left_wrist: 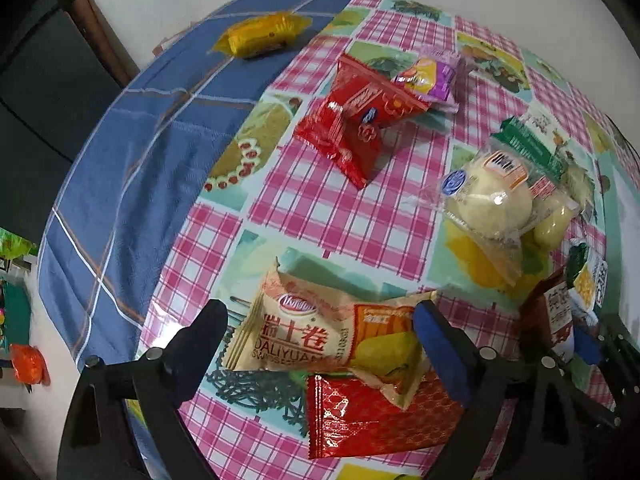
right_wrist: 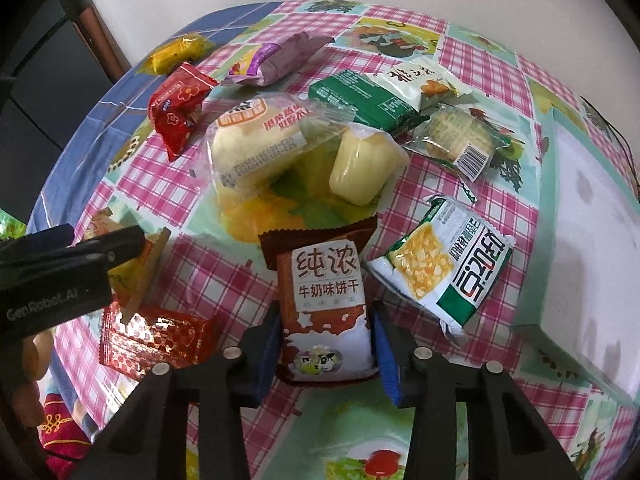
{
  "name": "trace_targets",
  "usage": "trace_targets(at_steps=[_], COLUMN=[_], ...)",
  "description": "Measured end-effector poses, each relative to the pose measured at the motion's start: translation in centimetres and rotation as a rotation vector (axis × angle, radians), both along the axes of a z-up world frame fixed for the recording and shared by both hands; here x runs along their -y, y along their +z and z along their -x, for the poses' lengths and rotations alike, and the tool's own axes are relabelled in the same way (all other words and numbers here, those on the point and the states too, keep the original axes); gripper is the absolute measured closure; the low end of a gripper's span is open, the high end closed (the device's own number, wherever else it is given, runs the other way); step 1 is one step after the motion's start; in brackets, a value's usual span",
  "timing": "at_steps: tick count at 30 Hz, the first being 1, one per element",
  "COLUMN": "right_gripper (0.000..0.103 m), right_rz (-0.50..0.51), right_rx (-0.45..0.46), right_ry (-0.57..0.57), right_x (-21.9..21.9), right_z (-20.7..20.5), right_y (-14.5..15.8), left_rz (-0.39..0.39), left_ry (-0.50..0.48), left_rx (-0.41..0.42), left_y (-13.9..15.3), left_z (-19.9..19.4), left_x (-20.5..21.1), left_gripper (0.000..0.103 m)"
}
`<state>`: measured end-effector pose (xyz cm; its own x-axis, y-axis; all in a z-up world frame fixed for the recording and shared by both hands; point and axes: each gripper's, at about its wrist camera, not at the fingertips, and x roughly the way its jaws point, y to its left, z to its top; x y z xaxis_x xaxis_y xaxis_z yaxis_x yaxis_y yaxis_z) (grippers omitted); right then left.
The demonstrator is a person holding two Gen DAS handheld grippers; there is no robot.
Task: Organize snacks
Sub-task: 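Grasp the yellow Swiss roll with the left tool while the right tool grasps the brown milk biscuit pack, then carry both packs over the white tray and open both tools to drop them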
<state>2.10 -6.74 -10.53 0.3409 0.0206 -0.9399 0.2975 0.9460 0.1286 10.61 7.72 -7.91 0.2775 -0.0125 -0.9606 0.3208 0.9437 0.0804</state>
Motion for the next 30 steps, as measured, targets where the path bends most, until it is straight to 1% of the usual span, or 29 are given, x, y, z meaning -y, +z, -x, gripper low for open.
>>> trace_targets(at_steps=[3,4,11,12,16,21,26,30], right_gripper=[0.059,0.059,0.059,0.059,0.06,0.06,0.06,0.061], right_rz=[-0.006,-0.005,-0.007,-0.009,-0.016,-0.04,-0.06,-0.068], right_rx=[-0.003,-0.004,-0.01,-0.01,-0.009,-0.005,0.017,0.034], right_ry=[0.001,0.001,0.0,-0.001,-0.004,-0.013,-0.026,-0.028], right_x=[0.7,0.1,0.1,0.1,0.2,0.7,1.6,2.0], right_z=[0.2,0.7,1.1,1.3,1.4,1.7,2.1,2.8], right_y=[-0.1,0.2,0.1,0.1,0.1,0.3,0.9,2.0], left_rz=[0.019,0.022,0.023,0.017,0.047,0.061,0.052,0.052], left_ry=[0.003,0.001,-0.005,-0.01,-0.008,0.013,0.041,0.069], left_rx=[-0.028,-0.03,-0.021,-0.015,-0.018,0.002,0.02,0.053], left_y=[-0.6,-0.7,-1.4,-1.7,-2.1,-1.2,0.0,2.2], left_z=[-0.2,-0.2,0.0,0.4,1.1,1.8,2.2,2.2], left_x=[-0.5,-0.6,-0.2,-0.1,0.3,-0.2,-0.8,-1.3], left_gripper=[0.009,0.009,0.009,0.012,0.022,0.03,0.031,0.031])
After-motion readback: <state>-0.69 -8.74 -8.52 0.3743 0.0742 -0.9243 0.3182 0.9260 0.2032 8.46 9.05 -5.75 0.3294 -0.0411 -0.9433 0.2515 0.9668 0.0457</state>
